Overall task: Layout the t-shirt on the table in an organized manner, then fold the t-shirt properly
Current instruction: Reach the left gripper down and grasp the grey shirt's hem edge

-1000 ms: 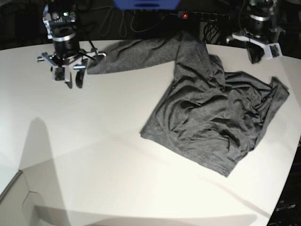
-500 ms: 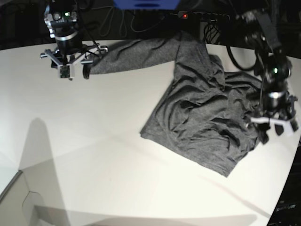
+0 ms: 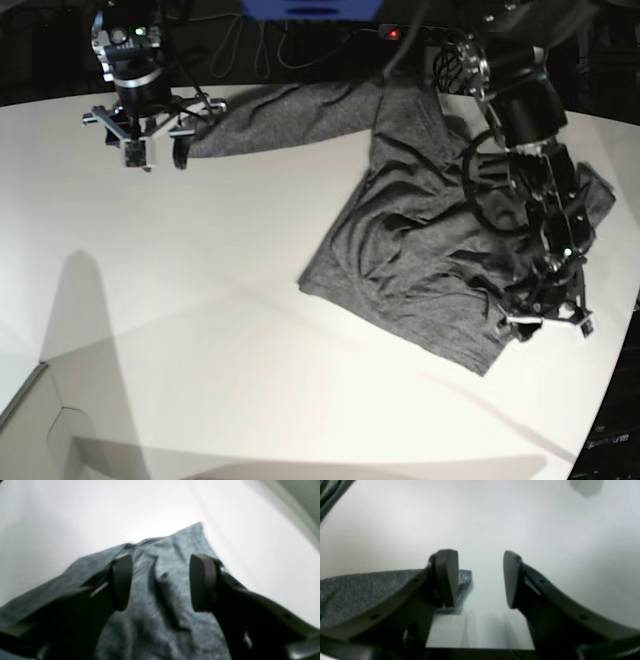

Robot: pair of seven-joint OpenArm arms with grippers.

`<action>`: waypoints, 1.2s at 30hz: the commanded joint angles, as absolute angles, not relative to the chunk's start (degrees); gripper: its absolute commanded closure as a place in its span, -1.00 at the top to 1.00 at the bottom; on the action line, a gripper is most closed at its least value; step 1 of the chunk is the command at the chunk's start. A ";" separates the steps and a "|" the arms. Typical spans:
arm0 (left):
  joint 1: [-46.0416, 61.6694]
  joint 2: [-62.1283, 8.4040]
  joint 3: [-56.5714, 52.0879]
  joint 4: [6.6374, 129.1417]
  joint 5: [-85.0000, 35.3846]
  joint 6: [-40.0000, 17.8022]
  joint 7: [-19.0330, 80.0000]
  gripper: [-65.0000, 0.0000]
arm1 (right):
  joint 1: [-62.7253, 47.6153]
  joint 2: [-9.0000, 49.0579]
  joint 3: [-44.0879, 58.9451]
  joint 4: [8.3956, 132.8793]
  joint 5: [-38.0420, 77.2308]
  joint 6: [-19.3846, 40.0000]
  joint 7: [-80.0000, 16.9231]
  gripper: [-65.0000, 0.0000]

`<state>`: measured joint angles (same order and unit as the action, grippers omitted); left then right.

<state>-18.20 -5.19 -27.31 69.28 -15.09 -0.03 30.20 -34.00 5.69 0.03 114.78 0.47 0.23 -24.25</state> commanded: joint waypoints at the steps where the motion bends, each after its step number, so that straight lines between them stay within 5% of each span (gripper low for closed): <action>1: -20.35 -5.67 -26.07 68.79 -15.34 -0.31 28.26 0.09 | -34.07 5.93 0.13 115.82 0.40 0.31 -23.60 -0.08; 8: -20.26 -6.73 -17.98 61.23 -15.60 -0.31 19.56 0.09 | -33.45 6.02 0.13 115.82 0.40 0.31 -26.77 -0.08; 22: -19.21 -6.81 -17.27 59.65 -15.34 -0.22 18.95 0.07 | -33.45 6.02 -0.13 115.82 0.40 0.31 -26.77 -0.08; 25: -19.56 -6.81 -17.19 57.89 -15.69 -0.22 19.30 -0.18 | -33.45 6.02 -0.22 115.82 0.40 0.31 -26.77 -0.08; 30: -21.05 -6.73 -17.27 52.97 -15.78 -0.22 19.12 -1.00 | -33.45 6.02 0.13 115.82 0.40 0.31 -26.77 -0.08; 36: -17.98 -6.37 -17.45 64.13 -15.87 -0.04 19.47 -0.99 | -33.45 6.11 0.13 115.82 0.40 0.31 -26.77 -0.08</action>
<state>-16.34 -5.87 -17.30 63.37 -15.75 0.21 20.88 -33.28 5.82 -0.05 114.78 0.49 0.23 -27.92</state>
